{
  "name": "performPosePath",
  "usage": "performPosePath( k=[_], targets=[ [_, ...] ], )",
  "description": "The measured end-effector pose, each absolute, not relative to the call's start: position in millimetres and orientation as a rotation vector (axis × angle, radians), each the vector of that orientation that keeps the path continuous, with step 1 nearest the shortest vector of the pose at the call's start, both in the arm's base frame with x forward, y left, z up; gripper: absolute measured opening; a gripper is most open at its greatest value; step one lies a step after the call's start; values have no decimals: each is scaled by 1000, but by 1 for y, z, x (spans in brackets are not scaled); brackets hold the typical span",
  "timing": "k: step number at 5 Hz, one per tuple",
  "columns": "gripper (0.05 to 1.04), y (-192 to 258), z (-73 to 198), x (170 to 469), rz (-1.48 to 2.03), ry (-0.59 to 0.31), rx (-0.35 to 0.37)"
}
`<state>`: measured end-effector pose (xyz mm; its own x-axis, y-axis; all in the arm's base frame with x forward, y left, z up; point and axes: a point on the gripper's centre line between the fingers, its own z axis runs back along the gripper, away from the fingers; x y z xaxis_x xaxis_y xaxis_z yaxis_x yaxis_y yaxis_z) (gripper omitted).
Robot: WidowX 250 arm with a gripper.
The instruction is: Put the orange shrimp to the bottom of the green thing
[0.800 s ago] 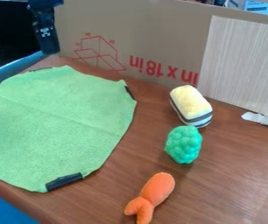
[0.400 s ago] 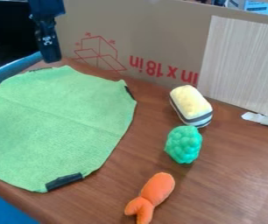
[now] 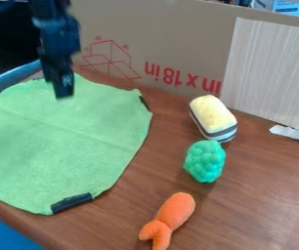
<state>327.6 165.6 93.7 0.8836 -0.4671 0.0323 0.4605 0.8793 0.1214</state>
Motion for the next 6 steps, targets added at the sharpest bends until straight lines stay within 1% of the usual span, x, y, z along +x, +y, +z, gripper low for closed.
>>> performPosePath(
  k=[1, 2, 3, 4, 5, 6],
  targets=[
    [1001, 113, 86, 313, -527, -113, 213],
    [1001, 70, 103, 292, -529, -216, 168],
    [1001, 17, 117, 278, -565, -278, 83],
    [1001, -23, 114, 260, -524, -297, -50],
    [1001, -49, 104, 245, -460, -284, -134],
    [1001, -70, 95, 237, -444, -260, -190]
  ],
)
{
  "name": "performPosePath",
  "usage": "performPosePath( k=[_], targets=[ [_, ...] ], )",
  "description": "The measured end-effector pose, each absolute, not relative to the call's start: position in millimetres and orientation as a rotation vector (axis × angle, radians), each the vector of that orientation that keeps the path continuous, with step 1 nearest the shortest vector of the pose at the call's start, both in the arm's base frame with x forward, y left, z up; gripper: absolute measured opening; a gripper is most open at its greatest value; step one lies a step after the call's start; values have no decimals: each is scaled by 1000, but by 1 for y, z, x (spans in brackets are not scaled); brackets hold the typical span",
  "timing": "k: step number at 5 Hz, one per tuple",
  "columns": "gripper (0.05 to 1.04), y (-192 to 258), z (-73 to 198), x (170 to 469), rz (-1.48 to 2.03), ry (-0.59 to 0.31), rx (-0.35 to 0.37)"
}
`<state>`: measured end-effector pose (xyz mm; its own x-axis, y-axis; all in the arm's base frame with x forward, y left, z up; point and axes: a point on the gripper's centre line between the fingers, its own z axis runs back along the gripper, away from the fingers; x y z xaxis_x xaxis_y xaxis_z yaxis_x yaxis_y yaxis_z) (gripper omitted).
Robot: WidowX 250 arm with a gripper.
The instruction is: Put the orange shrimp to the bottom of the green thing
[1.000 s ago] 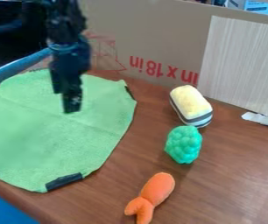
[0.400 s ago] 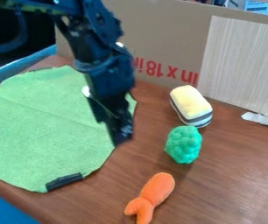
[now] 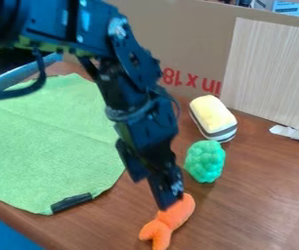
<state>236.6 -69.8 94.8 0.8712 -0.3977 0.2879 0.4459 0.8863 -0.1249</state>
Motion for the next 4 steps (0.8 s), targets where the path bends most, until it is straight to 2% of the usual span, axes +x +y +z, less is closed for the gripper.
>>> performPosePath(
  k=[1, 4],
  targets=[
    [1001, -79, 85, 234, -408, -237, -187],
    [974, -76, 31, 248, -425, -151, -74]
  ],
)
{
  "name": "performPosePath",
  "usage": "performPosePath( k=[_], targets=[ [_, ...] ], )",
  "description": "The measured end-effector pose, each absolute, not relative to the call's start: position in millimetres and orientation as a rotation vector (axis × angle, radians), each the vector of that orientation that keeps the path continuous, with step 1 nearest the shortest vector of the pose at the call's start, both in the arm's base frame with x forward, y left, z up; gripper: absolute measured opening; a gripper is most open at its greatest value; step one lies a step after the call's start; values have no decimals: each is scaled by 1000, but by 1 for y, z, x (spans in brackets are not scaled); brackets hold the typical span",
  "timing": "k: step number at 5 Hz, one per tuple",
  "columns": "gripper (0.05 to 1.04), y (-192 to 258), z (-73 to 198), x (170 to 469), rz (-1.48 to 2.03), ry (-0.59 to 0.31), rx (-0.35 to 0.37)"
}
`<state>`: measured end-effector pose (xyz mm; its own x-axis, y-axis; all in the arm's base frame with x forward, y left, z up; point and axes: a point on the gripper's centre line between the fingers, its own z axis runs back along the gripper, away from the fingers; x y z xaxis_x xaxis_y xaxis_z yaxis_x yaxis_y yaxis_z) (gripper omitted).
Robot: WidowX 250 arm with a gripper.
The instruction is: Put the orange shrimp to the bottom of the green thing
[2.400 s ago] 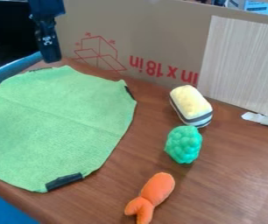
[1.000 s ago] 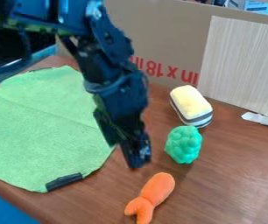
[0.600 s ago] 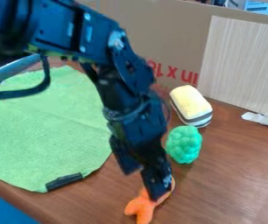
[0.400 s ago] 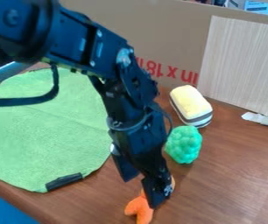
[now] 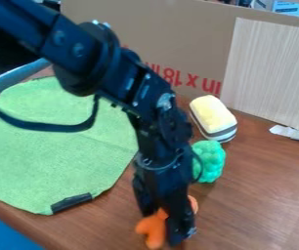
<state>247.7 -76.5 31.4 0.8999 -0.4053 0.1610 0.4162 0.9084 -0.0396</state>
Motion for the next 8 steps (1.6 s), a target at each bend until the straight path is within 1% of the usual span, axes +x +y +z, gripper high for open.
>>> performPosePath(
  k=[1, 2, 3, 4, 5, 6, 7, 8],
  targets=[
    [703, -72, 29, 247, -389, -132, -102],
    [452, -63, 44, 238, -395, -128, -171],
    [414, -30, 86, 237, -308, -159, -286],
    [412, 12, 114, 248, -206, -180, -301],
    [412, 42, 113, 272, -107, -179, -268],
    [412, 66, 92, 310, -70, -183, -215],
    [412, 86, 79, 346, -25, -208, -173],
    [412, 112, 78, 372, 57, -231, -167]
  ],
)
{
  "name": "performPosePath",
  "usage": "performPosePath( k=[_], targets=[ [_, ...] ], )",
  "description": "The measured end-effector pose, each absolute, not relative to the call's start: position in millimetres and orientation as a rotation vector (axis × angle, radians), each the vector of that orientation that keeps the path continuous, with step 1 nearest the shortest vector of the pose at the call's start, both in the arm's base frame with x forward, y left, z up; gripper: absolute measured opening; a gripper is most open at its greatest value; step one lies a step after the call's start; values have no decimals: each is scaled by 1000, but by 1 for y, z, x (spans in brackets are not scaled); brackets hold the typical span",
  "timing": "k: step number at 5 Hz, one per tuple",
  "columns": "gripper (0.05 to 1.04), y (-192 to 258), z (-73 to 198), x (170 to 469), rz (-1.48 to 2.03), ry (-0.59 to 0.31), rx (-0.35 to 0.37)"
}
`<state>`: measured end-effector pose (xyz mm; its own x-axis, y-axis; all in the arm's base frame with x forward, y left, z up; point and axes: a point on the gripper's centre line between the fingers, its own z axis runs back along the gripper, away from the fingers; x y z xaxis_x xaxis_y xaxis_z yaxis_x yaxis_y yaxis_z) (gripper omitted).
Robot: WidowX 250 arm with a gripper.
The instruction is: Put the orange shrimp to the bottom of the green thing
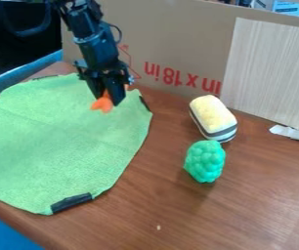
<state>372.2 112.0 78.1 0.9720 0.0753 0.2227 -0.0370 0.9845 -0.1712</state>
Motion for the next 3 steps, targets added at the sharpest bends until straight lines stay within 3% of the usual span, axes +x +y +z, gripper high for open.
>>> performPosePath(
  k=[1, 2, 3],
  targets=[
    [412, 118, 70, 382, 61, -215, -155],
    [480, 123, 67, 383, 22, -215, -117],
    [793, 124, 61, 379, 1, -211, -100]
  ],
)
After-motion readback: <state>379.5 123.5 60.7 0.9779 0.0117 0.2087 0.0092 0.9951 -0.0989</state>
